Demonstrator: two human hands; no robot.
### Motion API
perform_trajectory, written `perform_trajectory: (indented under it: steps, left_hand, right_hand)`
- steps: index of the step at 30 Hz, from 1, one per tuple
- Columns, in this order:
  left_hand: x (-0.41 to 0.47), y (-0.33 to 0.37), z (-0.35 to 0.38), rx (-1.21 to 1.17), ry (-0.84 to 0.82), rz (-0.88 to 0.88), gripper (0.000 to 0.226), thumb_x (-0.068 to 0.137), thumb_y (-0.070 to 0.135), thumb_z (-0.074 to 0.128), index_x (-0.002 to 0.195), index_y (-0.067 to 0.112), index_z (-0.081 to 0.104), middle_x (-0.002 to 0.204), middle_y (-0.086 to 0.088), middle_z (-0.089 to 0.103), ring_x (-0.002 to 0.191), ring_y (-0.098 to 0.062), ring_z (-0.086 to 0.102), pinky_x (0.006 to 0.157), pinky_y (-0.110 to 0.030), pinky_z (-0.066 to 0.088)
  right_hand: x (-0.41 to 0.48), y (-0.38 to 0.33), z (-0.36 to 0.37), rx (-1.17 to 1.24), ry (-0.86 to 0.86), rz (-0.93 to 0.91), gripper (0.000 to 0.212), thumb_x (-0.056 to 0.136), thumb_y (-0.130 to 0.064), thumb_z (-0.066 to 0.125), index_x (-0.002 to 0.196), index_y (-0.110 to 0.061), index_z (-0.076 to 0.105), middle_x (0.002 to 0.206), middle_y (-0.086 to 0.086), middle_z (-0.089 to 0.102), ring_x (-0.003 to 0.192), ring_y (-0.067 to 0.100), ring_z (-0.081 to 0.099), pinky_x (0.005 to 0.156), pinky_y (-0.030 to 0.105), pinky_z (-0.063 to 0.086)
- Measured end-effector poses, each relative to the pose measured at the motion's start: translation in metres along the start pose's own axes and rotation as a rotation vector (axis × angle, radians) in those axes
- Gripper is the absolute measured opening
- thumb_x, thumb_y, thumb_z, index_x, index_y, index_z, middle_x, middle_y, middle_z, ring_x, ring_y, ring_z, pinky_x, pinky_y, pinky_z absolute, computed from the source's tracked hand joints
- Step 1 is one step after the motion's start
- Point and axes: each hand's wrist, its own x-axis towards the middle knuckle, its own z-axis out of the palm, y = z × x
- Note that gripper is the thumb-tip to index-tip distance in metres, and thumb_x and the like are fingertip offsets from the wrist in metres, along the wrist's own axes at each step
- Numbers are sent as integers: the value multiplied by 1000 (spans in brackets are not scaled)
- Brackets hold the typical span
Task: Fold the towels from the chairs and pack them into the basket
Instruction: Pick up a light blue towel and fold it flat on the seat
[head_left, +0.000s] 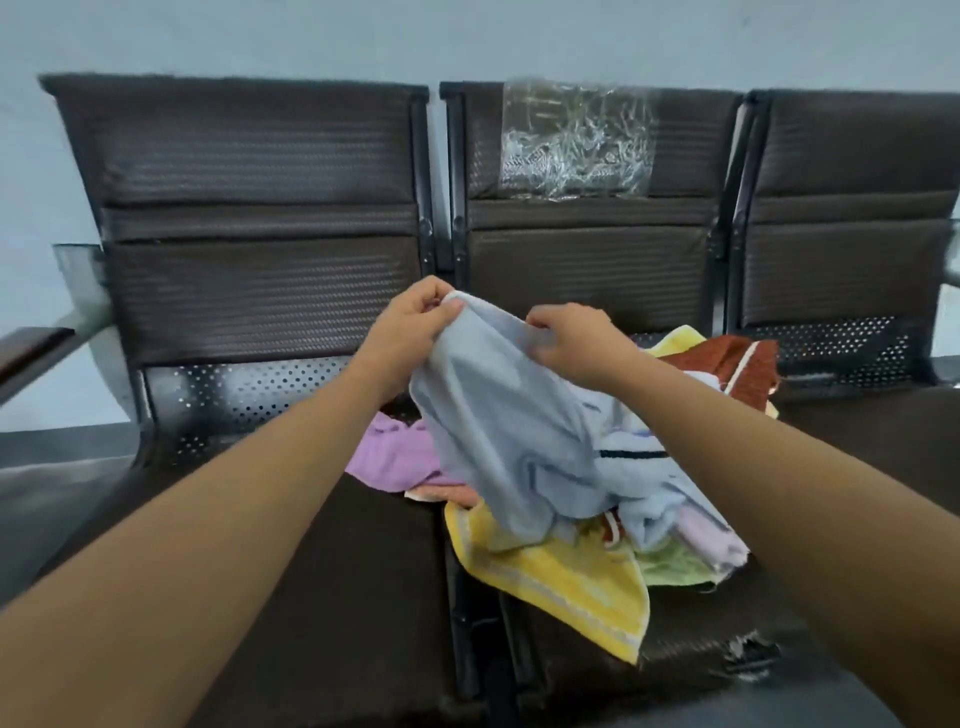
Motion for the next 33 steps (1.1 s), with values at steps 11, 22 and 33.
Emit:
perform_trajectory:
  steps: [11,22,33]
  left_hand:
    - [-66,78,-80,19,118,-1,14,93,30,63,80,23,65,77,4,63,71,-13,54,74,-33,42]
    - [-106,124,-107,-181,-4,-28,15,94,21,64,80,23,66,72,-2,56,61,-17,49,56,-29,39]
    - [-152,-3,-89,-124,-405,-475,71,75,66,72,131,25,59,132,0,65,125,-21,59,112,-50,41]
  right_hand:
    - [-47,-52,-60,850,106,108,21,93,-17,66,78,-8,55,63,6,36,54,15,33,50,26,25]
    - [-95,-163,-26,1173,-427,-55,37,89,-8,72,122,4,63,117,25,68,105,39,66,100,52,51]
    - [-74,-167,-13,1580,-91,207,8,90,-11,70,96,-8,67,88,13,69,85,29,65,83,44,53]
